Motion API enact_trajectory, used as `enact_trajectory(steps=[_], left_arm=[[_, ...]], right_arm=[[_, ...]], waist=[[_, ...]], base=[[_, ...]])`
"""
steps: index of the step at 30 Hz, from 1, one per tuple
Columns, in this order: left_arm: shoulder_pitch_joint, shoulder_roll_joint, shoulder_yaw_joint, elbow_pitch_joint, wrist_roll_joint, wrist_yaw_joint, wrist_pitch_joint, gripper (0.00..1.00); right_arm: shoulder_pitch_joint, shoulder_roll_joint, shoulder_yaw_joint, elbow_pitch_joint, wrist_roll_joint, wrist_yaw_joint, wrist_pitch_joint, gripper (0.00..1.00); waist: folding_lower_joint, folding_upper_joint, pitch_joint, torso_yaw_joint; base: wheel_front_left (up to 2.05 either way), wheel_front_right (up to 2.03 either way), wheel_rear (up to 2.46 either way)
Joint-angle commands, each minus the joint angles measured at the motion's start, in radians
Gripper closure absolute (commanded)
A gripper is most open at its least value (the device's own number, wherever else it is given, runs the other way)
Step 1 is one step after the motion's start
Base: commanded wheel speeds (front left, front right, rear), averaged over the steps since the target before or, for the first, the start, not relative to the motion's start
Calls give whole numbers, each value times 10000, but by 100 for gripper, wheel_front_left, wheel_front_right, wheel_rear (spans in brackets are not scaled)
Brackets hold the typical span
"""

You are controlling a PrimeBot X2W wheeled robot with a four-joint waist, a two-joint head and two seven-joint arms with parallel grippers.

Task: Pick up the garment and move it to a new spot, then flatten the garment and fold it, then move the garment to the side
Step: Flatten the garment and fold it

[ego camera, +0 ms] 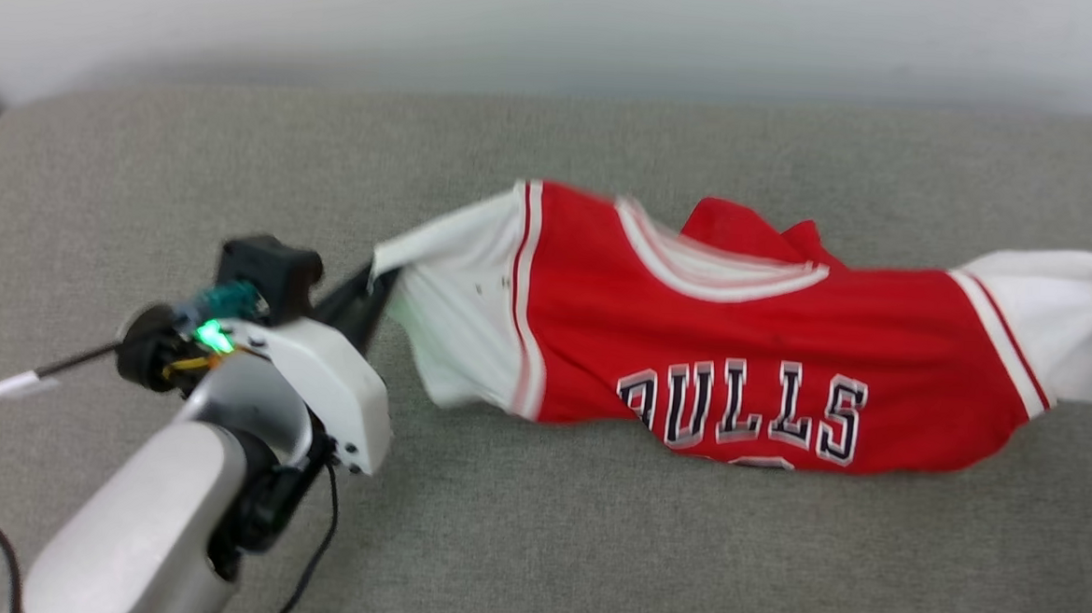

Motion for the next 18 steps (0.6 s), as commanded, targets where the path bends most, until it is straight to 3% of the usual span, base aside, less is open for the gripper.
enact_trajectory(steps=[1, 10, 15, 16, 18], left_arm=[[-205, 111, 147, -61, -21, 55, -30, 100], [-2144, 281, 1036, 958, -209, -113, -218, 100], [-3860, 232, 1539, 2140, -136, -273, -694, 100], [-5042, 269, 1752, 2869, 31, -376, -997, 100], [-5784, 332, 1804, 3299, 170, -461, -1118, 100]], right_arm=[[-22, -126, 65, -198, -83, -7, 3, 100], [-1669, -525, 334, -423, -429, -7, -289, 100], [-3293, -818, 651, 158, -736, -9, -921, 100], [-4422, -849, 693, 681, -820, -10, -1405, 100], [-5151, -916, 823, 1014, -950, -12, -1573, 100]], waist=[[-1, -1, -477, -157], [-1, -1, -959, -282], [-1, -1, -619, -373], [-1, -1, -234, -440], [-1, -1, 103, -518]], base=[[0, 0, 0], [0, 0, 0], [0, 0, 0], [0, 0, 0], [0, 0, 0]])
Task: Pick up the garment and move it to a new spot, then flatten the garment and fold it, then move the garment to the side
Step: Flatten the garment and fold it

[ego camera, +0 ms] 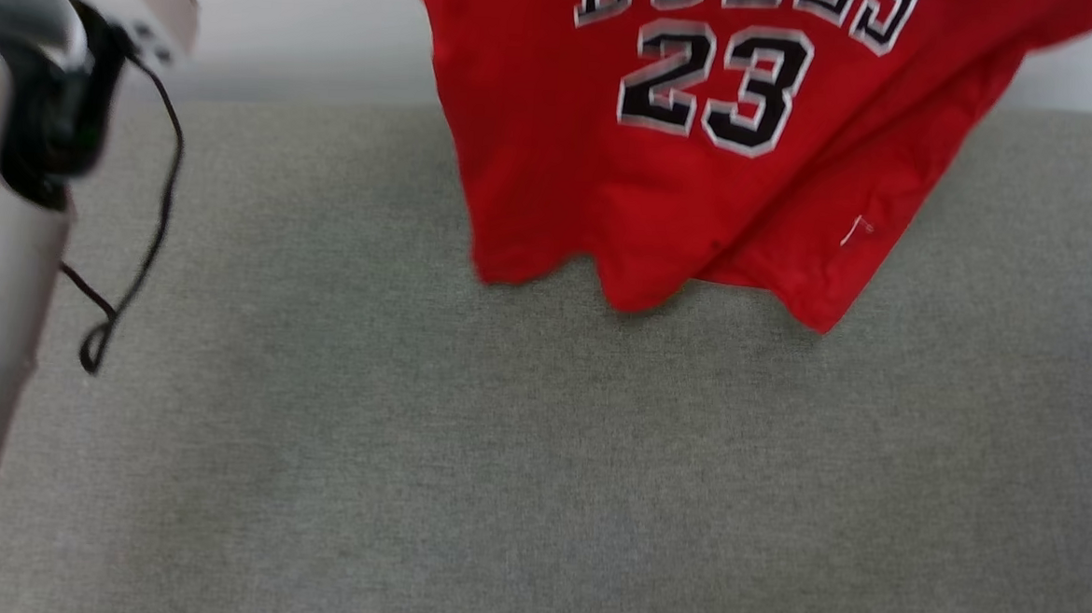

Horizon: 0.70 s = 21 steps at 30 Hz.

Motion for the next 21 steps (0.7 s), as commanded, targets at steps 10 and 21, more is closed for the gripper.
enact_trajectory(steps=[10, 21], left_arm=[[-3682, 160, 258, 1837, 589, -310, -638, 100], [-6247, 289, 274, 2957, 1128, -607, -1882, 100]], right_arm=[[-3896, 16, 432, 1985, -494, -19, -2156, 100], [-6370, 131, 1277, 3693, -561, -19, -4780, 100]], waist=[[0, -1, 2509, -511], [0, -1, 4443, -920]], base=[[0, 0, 0], [0, 0, 0]])
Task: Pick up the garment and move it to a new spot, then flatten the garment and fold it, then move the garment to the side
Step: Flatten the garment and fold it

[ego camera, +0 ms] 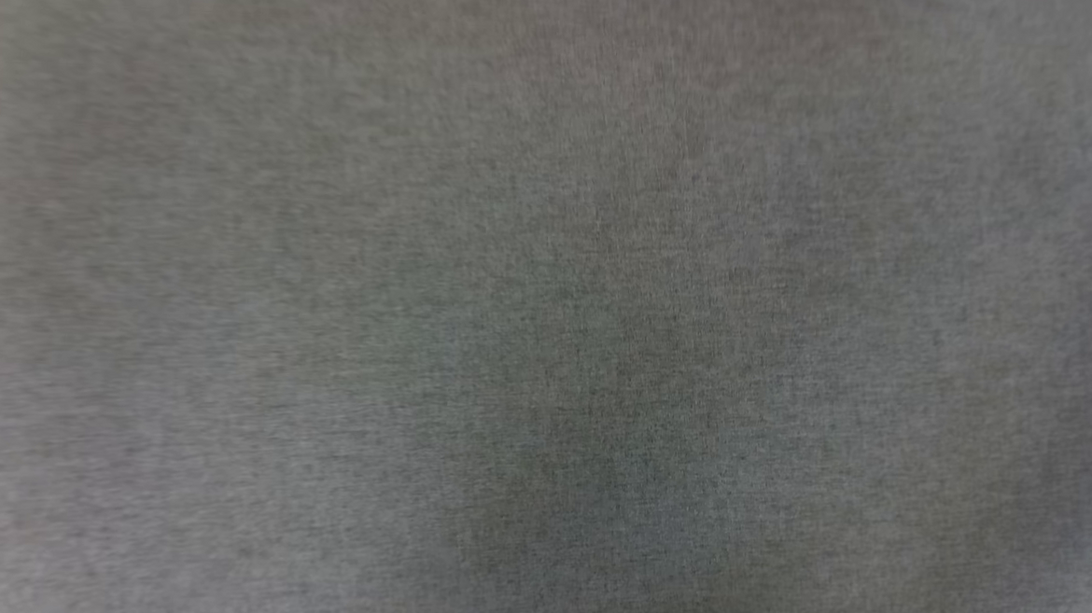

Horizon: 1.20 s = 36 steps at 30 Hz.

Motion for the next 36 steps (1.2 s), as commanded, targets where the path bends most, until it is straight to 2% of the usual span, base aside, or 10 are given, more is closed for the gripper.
enact_trajectory(steps=[1, 12, 19, 23, 28, 31, 36], left_arm=[[-139, 105, 25, 87, 41, -10, -61, 100], [-349, -18, 90, 1423, -189, -389, -914, 100], [726, -325, 443, 2189, -875, -738, -1583, 100], [2095, -502, 774, 2272, -1345, -946, -1849, 100], [4804, -772, 1187, 1815, -1729, -999, -1966, 100], [6774, -867, 1472, 1056, -1701, -792, -1976, 100], [9949, -1066, 1596, -462, -1554, -305, -1982, 100]], right_arm=[[-189, 22, -18, 100, 69, -21, -79, 100], [-847, 333, 1018, 1636, 693, -19, -1208, 100], [161, 395, 1841, 2113, 1445, -19, -1801, 100], [1504, 152, 2481, 1916, 1963, -19, -1916, 100], [4005, -256, 3064, 1222, 2726, -21, -1814, 100], [5770, -482, 3168, 450, 3081, -21, -1565, 100], [8651, -595, 2635, -816, 3311, -19, -888, 100]], waist=[[-3, 0, 555, -229], [-3, 0, 1574, -227], [-3, 0, 1189, 34], [-3, 0, 453, 291], [-3, 0, -888, 520], [-3, 0, -1659, 606], [-3, 0, -2725, 750]], base=[[0, 0, 0], [0, 0, 0], [0, 0, 0], [0, 0, 0], [0, 0, 0], [0, 0, 0], [0, 0, 0]])
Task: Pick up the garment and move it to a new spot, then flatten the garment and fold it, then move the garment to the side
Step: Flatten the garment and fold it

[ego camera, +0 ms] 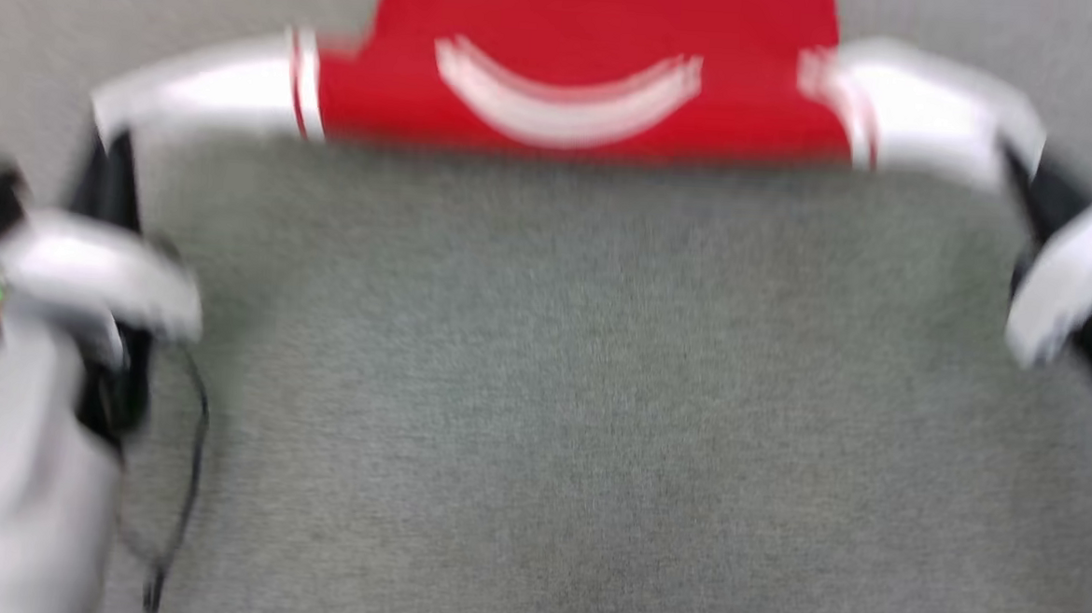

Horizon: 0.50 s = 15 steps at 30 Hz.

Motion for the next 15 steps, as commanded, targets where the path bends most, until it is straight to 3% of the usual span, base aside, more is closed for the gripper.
enact_trajectory(steps=[1, 7, 15], left_arm=[[550, 55, 17, -224, 66, 144, -50, 100], [3744, 132, 25, -2189, -277, 1042, 946, 100], [7377, 253, 253, -4379, -792, 2363, 2185, 100]], right_arm=[[608, -77, -130, -158, -26, -21, 208, 100], [3808, 265, -1218, -1547, -259, -21, 1185, 100], [7698, 1474, -2682, -3295, -906, -19, 2171, 100]], waist=[[1, -1, -882, 203], [1, -1, -1885, 256], [1, -1, -2853, 339]], base=[[0, 0, 0], [0, 0, 0], [0, 0, 0]])
